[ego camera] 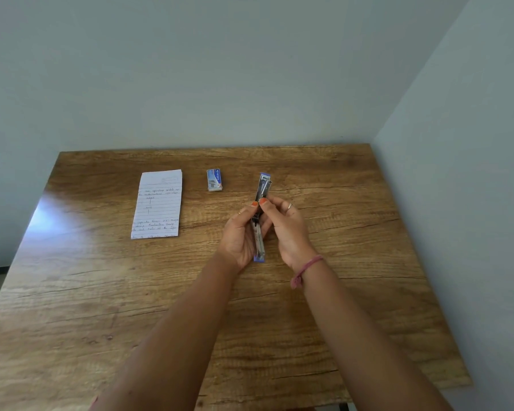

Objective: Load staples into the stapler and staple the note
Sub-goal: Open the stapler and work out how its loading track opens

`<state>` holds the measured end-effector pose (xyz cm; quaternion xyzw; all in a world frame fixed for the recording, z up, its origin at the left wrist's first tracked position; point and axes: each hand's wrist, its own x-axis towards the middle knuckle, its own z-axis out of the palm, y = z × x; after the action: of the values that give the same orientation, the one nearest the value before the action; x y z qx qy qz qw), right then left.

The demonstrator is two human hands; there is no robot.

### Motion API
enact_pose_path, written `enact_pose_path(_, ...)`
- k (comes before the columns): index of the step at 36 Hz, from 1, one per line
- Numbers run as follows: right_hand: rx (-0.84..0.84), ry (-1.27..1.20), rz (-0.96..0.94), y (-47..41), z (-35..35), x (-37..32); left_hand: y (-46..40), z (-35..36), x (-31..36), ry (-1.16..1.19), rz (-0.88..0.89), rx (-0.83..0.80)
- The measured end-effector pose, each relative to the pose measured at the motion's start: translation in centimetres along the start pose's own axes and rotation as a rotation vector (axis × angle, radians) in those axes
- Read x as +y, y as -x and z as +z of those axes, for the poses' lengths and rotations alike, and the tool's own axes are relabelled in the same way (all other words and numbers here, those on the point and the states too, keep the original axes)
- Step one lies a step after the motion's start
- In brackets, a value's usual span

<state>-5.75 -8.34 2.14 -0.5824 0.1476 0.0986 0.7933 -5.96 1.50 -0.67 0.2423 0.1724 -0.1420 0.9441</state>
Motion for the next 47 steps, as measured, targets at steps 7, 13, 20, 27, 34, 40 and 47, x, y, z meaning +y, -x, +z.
enact_pose_path(7,0.034,-0.01,0.047,-0.1,0.5,-0.4,0.0,0.0,0.0,-0.039,-0.01,-0.013)
enact_pose_path(13,0.037,-0.048,0.116,-0.5,0.4,-1.1,0.1,0.3,0.0,-0.07,-0.031,-0.011)
enact_pose_path(20,0.098,-0.122,0.265,-1.9,0.1,-1.7,0.2,0.6,-0.3,-0.177,-0.017,-0.007)
enact_pose_path(27,0.053,-0.149,0.298,-2.8,0.1,-2.2,0.3,0.8,-0.3,-0.211,0.023,-0.006)
enact_pose_path(34,0.077,-0.088,0.306,-3.1,0.3,-2.4,0.3,0.8,-0.3,-0.213,0.026,-0.019)
enact_pose_path(40,0.056,-0.084,0.322,-3.0,0.2,-2.4,0.3,0.7,-0.3,-0.2,0.024,-0.025)
enact_pose_path(47,0.047,-0.142,0.347,-2.5,-0.2,-2.0,0.2,0.7,-0.3,-0.172,0.02,0.007)
